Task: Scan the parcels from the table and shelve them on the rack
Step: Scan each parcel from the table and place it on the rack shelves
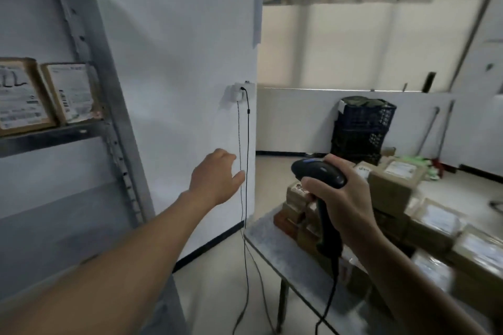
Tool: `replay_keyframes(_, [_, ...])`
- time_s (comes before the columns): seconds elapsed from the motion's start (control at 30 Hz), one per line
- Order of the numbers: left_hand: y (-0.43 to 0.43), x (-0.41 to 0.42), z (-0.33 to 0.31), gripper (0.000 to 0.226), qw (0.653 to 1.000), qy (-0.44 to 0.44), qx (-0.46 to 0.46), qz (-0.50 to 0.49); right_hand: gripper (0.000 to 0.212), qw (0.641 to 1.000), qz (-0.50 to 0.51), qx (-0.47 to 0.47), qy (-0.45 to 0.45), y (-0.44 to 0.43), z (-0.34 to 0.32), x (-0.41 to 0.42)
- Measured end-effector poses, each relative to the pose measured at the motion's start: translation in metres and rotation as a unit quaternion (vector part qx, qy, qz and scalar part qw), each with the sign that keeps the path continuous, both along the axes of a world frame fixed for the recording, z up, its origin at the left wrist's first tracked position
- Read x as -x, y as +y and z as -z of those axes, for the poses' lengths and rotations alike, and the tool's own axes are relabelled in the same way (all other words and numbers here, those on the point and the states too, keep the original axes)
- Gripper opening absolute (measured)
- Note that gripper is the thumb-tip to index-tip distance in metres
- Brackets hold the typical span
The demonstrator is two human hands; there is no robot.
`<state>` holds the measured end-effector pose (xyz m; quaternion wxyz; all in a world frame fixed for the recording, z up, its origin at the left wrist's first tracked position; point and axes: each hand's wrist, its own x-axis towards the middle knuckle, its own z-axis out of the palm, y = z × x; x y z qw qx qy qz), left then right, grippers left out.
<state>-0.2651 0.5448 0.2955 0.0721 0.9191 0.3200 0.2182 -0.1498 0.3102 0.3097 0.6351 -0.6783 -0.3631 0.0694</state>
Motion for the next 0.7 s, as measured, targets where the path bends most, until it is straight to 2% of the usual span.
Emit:
replay_keyframes(0.1, [-0.020, -0.041, 0.020, 0.056, 0.999, 0.020, 0.019, 0.043, 0.055, 0.998, 0.047, -0.002, 0.034, -0.028, 0.015, -0.024])
replay_keyframes(0.2, [-0.039, -0.078, 0.038, 0.055, 0.996, 0.037, 0.031, 0.079, 0.058, 0.994, 0.091, -0.008, 0.050, -0.054, 0.028, -0.046])
replay_keyframes(0.27, [-0.049, -0.101, 0.049, 0.052, 0.993, 0.041, 0.044, 0.099, 0.079, 0.990, 0.123, 0.000, 0.064, -0.068, 0.037, -0.059])
replay_keyframes(0.33, [-0.055, -0.125, 0.060, 0.048, 0.990, 0.047, 0.057, 0.120, 0.087, 0.986, 0.152, 0.004, 0.069, -0.078, 0.044, -0.071])
replay_keyframes(0.47, [-0.062, -0.175, 0.081, 0.046, 0.981, 0.053, 0.071, 0.172, 0.090, 0.975, 0.209, 0.013, 0.074, -0.086, 0.060, -0.097])
replay_keyframes(0.6, [-0.066, -0.225, 0.102, 0.051, 0.968, 0.067, 0.096, 0.221, 0.066, 0.962, 0.258, 0.024, 0.092, -0.083, 0.079, -0.122])
replay_keyframes(0.7, [-0.067, -0.261, 0.118, 0.054, 0.958, 0.101, 0.112, 0.242, 0.065, 0.951, 0.287, 0.017, 0.109, -0.075, 0.090, -0.135])
